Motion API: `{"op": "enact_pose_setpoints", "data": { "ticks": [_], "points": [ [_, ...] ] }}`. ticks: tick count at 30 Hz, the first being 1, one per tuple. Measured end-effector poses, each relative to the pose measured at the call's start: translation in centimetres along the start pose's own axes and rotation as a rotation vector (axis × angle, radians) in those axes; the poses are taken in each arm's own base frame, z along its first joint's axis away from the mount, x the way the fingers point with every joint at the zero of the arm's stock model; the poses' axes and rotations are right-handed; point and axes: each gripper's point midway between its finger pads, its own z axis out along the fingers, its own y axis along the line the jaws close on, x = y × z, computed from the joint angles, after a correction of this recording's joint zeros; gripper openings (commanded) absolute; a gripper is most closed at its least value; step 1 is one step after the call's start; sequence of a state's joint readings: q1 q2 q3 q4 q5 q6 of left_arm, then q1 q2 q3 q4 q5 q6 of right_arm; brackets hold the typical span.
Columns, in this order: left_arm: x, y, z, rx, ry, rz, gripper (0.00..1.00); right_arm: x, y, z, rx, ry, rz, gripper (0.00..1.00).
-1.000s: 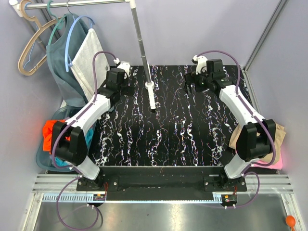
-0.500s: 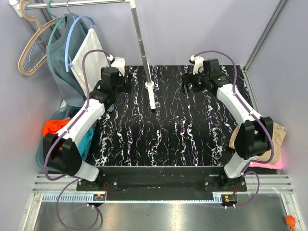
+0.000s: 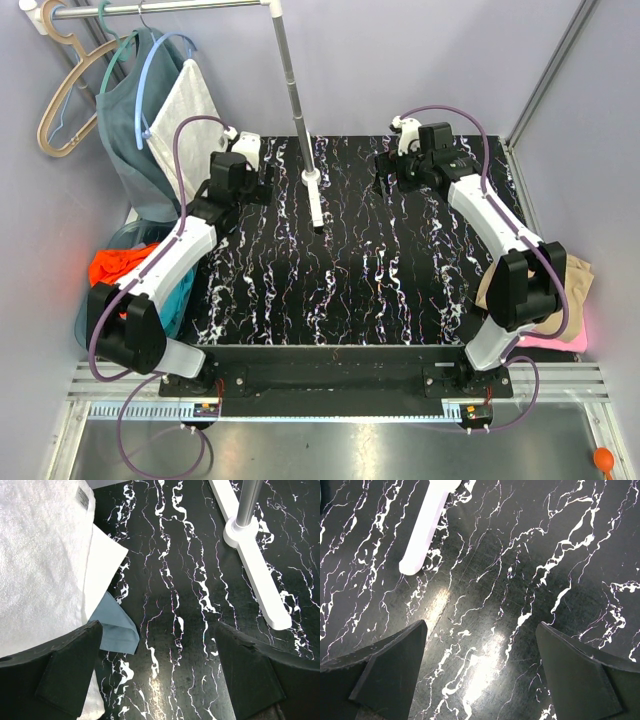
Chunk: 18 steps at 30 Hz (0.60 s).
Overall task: Fold and stack the t-shirts
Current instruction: Reset both grippers
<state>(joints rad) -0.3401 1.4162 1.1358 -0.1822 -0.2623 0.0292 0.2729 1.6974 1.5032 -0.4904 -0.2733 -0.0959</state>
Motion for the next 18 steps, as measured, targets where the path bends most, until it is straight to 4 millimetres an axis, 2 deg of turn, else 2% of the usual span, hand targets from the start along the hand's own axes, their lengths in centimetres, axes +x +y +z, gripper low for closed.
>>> {"op": "enact_pose_setpoints", "data": {
  "ticks": [10, 18],
  "points": [
    [-0.1, -0.1, 0.0, 0.005, -0.003, 0.003, 0.99, -1.1, 0.3, -1.1, 0.002, -0.045, -0.015, 1.00],
    [-0.1, -0.2, 0.0, 0.012, -0.003, 0.004, 0.99, -0.6, 0.3, -1.2, 0.004, -0.043, -0.018, 0.99]
  ]
}}
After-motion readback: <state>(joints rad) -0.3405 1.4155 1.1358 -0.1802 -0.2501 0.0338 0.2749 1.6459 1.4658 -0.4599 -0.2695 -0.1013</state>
